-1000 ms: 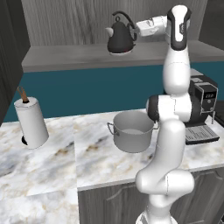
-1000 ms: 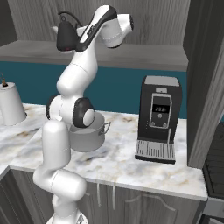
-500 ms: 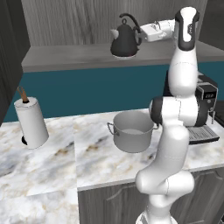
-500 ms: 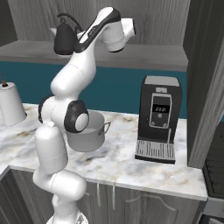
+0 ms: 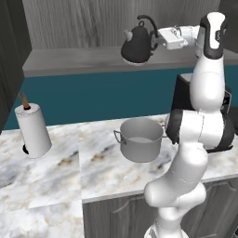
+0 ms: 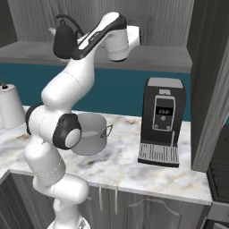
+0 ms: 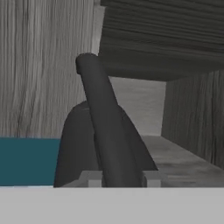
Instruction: Pick the kettle from the cabinet and place it on a stove burner. Then pick the pot from the counter and place it on another stove burner. Finally, turn both burners on.
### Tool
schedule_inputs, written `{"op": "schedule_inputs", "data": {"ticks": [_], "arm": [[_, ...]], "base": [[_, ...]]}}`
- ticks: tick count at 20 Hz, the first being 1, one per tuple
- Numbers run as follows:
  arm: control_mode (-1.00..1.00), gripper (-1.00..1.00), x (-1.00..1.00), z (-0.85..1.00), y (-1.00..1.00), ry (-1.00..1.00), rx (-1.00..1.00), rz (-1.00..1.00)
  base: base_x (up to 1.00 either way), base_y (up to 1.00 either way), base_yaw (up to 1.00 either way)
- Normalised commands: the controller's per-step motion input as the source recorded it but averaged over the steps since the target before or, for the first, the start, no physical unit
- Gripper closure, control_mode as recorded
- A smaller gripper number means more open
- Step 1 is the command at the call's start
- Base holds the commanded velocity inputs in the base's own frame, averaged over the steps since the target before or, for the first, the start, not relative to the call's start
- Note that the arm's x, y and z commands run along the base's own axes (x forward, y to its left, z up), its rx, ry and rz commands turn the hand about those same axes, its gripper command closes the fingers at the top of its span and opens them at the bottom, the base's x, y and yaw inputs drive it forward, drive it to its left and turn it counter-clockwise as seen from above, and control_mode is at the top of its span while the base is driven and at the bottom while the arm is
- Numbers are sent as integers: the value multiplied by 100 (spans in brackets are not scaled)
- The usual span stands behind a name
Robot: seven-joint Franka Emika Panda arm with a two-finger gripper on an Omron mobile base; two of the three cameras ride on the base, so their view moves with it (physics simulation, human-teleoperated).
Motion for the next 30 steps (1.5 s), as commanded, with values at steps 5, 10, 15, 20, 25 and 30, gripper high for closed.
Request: {"op": "schedule_inputs", "data": {"ticks": [5, 10, 15, 20, 25, 30], "arm": [[-100, 100, -64, 0, 10, -4, 0, 0], [-100, 100, -65, 0, 10, -2, 0, 0], [-100, 100, -63, 0, 10, 0, 0, 0], [-100, 100, -59, -2, 10, 0, 0, 0], [-100, 100, -41, 0, 10, 0, 0, 0], [-100, 100, -29, 0, 6, 0, 0, 0]], "base": [[0, 0, 0], [0, 0, 0], [0, 0, 0], [0, 0, 0], [0, 0, 0], [0, 0, 0]]}}
